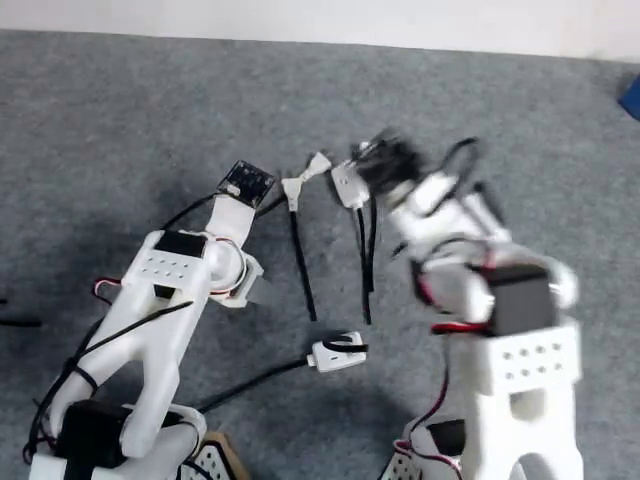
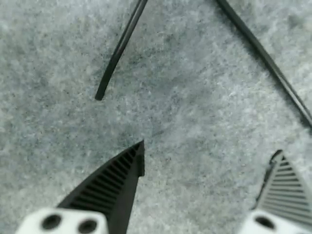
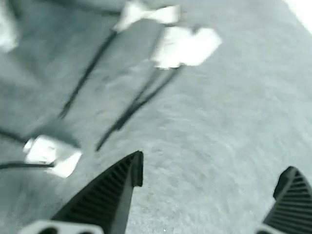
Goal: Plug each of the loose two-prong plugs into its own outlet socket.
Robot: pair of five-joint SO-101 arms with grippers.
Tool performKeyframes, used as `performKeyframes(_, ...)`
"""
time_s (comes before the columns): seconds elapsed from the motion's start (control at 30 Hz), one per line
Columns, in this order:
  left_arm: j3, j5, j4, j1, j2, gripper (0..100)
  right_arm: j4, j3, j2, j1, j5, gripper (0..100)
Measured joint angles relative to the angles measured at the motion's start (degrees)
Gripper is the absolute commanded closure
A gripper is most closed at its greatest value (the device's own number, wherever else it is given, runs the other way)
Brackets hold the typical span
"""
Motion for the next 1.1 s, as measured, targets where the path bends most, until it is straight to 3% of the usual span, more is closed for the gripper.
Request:
performKeyframes(0.1, -2.8, -0.2, 1.7, 3.8, 0.0, 72, 1.2, -4.5, 0.0, 9.8, -6.6, 60.1)
performKeyframes(0.23, -9.8, -2.5, 13.5, 12.4, 0.0, 77, 2.5, 1.1, 0.0, 19.6, -14.2, 60.1)
performKeyframes(0.37, -12.9, -3.3, 23.3, 19.0, 0.0, 69, -7.5, 18.7, 0.2, 21.8, -18.3, 60.1)
performKeyframes(0.53, -6.6, -8.6, 24.4, 21.5, -1.8, 66, -21.1, 37.4, 0.3, 23.6, -23.3, 60.1)
performKeyframes(0.67, 0.5, -9.8, 21.0, 25.7, -10.1, 66, -26.5, 42.5, 0.3, 24.7, -26.2, 60.1)
performKeyframes(0.83, 9.5, -10.1, 11.0, 33.4, -19.3, 66, -32.1, 46.5, 0.3, 24.7, -27.4, 60.1)
performKeyframes(1.1, 11.2, -11.2, 0.7, 36.5, -10.9, 66, -35.0, 50.5, 0.3, 24.5, -27.4, 60.1)
